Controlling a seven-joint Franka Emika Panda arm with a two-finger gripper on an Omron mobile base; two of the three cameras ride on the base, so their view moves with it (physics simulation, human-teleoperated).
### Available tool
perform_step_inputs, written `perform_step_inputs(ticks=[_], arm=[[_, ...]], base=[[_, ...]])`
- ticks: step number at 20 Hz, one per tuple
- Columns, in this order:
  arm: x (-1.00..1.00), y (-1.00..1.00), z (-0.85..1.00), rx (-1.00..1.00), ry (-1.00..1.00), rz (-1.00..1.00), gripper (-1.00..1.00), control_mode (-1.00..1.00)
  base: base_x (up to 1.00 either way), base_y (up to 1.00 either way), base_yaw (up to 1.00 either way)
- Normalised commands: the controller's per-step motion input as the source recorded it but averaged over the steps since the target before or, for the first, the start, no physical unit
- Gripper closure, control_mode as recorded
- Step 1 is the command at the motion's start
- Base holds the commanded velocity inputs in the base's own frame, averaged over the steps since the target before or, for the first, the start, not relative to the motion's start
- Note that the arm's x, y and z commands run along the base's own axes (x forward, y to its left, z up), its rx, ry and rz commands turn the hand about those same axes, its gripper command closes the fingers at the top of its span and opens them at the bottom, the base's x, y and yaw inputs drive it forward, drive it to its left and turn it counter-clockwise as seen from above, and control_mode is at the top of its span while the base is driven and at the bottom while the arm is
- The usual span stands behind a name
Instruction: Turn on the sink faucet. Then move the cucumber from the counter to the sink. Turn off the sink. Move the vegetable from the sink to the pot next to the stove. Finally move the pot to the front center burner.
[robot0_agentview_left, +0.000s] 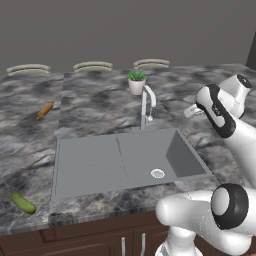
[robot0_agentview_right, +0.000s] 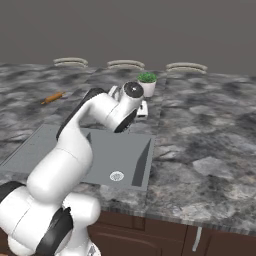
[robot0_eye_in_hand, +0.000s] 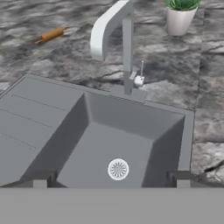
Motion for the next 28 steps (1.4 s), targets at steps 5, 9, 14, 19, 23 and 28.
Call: perform_step_inputs(ticks=[5,9,14,19,23,28], arm=[[0.43,-0.12,-0.08,0.06,-0.05,0.16,-1.00,-1.00],[0.66,0.08,-0.12,0.03,-0.03,0.08,-1.00,-1.00],[0.65,0.15,-0.19,0.02,-0.06,0.10,-1.00,-1.00],[0.43,0.06,-0.24,0.00,-0.15,0.19,-1.00,-1.00],[0.38,0.02,-0.23,-0.01,-0.09,0.14,-1.00,-1.00],[0.46,0.06,-0.24,-0.01,-0.04,0.06,-1.00,-1.00]], base=[[0.00,0.00,0.00],[0.00,0.00,0.00],[0.00,0.00,0.00],[0.00,0.00,0.00],[0.00,0.00,0.00],[0.00,0.00,0.00]])
